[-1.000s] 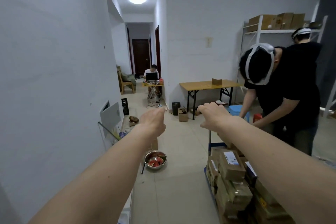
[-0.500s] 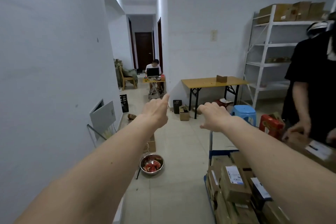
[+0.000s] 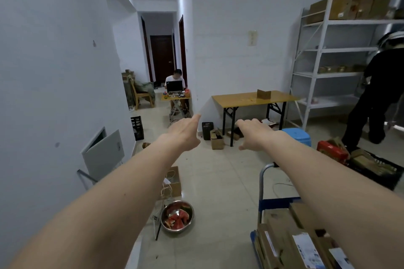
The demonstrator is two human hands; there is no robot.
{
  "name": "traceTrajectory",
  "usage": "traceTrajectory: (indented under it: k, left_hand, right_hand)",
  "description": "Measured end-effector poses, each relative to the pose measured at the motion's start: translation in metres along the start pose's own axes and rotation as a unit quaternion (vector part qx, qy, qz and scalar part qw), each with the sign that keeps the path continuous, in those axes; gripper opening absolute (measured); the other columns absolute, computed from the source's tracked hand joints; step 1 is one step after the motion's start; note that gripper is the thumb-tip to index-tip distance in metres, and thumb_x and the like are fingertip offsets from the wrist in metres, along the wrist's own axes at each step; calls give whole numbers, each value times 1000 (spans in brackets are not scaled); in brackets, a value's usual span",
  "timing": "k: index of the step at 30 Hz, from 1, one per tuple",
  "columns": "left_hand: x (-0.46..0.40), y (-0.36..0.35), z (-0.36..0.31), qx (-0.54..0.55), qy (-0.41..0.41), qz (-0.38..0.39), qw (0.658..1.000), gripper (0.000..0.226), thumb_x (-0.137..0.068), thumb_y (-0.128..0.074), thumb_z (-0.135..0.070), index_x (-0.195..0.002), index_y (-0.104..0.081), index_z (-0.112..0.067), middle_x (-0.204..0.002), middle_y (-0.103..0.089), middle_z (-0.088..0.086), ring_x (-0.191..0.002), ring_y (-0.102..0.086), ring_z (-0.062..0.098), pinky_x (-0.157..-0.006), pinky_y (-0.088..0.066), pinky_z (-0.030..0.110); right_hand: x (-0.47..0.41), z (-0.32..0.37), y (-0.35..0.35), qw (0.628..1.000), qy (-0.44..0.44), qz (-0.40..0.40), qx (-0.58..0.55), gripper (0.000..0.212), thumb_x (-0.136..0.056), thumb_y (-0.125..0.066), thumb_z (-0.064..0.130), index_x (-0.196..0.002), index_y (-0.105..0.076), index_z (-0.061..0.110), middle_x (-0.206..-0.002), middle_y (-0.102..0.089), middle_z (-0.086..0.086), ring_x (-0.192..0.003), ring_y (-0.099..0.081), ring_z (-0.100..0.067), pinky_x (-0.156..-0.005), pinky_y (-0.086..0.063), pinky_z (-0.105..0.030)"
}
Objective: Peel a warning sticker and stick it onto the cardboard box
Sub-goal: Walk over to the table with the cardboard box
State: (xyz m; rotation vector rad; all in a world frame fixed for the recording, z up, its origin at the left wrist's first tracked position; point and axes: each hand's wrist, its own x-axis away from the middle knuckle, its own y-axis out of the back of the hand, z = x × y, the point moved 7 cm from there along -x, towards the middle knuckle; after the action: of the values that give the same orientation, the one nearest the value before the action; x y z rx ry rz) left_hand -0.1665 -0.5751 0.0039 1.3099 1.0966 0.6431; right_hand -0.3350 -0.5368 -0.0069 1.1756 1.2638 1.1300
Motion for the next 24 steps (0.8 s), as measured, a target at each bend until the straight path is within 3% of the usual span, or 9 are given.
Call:
traceTrajectory:
  k: [5, 10, 19, 24]
  left_hand:
    - [-97, -19, 43, 17, 1, 12, 1000, 78, -83, -61, -12, -147, -17, -18, -117, -59, 14, -101, -58, 31, -83, -54, 46]
    - [-175, -60, 56, -2, -17, 32, 999, 77, -84, -61, -14, -147, -17, -18, -120, -59, 13, -101, -58, 31, -77, -51, 39]
    - [-336, -115, 61, 3, -13, 40, 999, 80, -83, -64, -19, -147, -16, -21, -120, -60, 11, -103, -58, 29, -80, -53, 40]
    - [-442, -120, 49, 18, 2, 9, 1000, 77, -84, -61, -21, -147, -17, -21, -117, -60, 8, -99, -58, 27, -75, -52, 38]
  right_hand:
    - [-96, -5, 2, 1000, -15, -25, 0, 56, -83, -65, 27, -131, -39, 12, -131, -50, -11, -122, -43, -32, -97, -39, -45]
    - [-174, -24, -27, 1000, -24, -2, 0, 61, -82, -67, 30, -133, -39, 12, -134, -48, -12, -125, -42, -33, -101, -39, -47]
    - [-328, -90, -43, 1000, -22, 10, 0, 65, -80, -70, 29, -134, -37, 12, -135, -46, -12, -125, -40, -33, -101, -39, -48]
    - [-415, -145, -33, 1000, -25, 2, -2, 67, -82, -67, 32, -137, -35, 13, -139, -44, -11, -129, -38, -33, -103, -37, -49]
